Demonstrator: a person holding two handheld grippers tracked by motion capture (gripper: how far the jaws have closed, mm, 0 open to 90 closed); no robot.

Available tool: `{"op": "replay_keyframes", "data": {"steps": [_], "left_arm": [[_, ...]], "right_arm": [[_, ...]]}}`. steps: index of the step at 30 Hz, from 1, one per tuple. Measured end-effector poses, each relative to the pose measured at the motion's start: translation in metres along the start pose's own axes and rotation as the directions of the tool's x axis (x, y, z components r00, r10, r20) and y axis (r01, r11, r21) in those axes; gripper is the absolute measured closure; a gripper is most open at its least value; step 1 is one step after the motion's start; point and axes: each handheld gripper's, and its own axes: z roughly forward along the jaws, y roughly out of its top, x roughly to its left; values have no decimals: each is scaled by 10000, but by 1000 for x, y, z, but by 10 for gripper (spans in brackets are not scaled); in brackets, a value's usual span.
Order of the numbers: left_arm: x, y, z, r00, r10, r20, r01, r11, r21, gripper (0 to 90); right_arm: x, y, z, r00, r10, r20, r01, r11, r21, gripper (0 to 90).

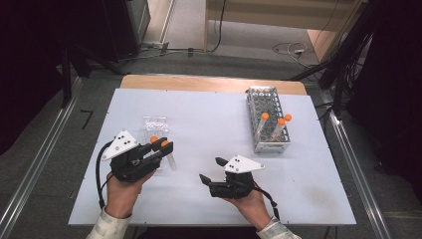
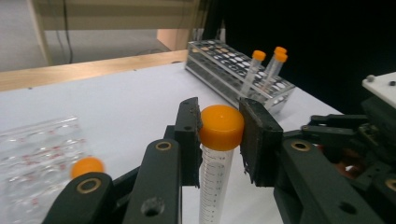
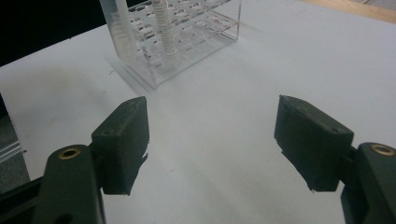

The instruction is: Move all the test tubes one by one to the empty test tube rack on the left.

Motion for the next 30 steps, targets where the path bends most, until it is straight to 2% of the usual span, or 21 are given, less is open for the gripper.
{"op": "replay_keyframes", "data": {"steps": [8,18,21,30], "left_arm": [[17,2,-10,9981,-61,-606,58,10000,-48,697],[36,2,-11,9931,-364,-1111,347,9992,-178,697],[39,4,-11,9902,-291,-1364,268,9995,-189,697],[52,4,-10,9787,-445,-2006,347,9980,-524,697]], "right_arm": [[-1,0,0,10000,23,43,-23,10000,-18,251],[-3,0,0,9999,69,107,-69,10000,12,251],[-4,0,1,9999,50,136,-50,10000,19,251],[-4,-1,1,9998,118,144,-118,9999,39,253]]}}
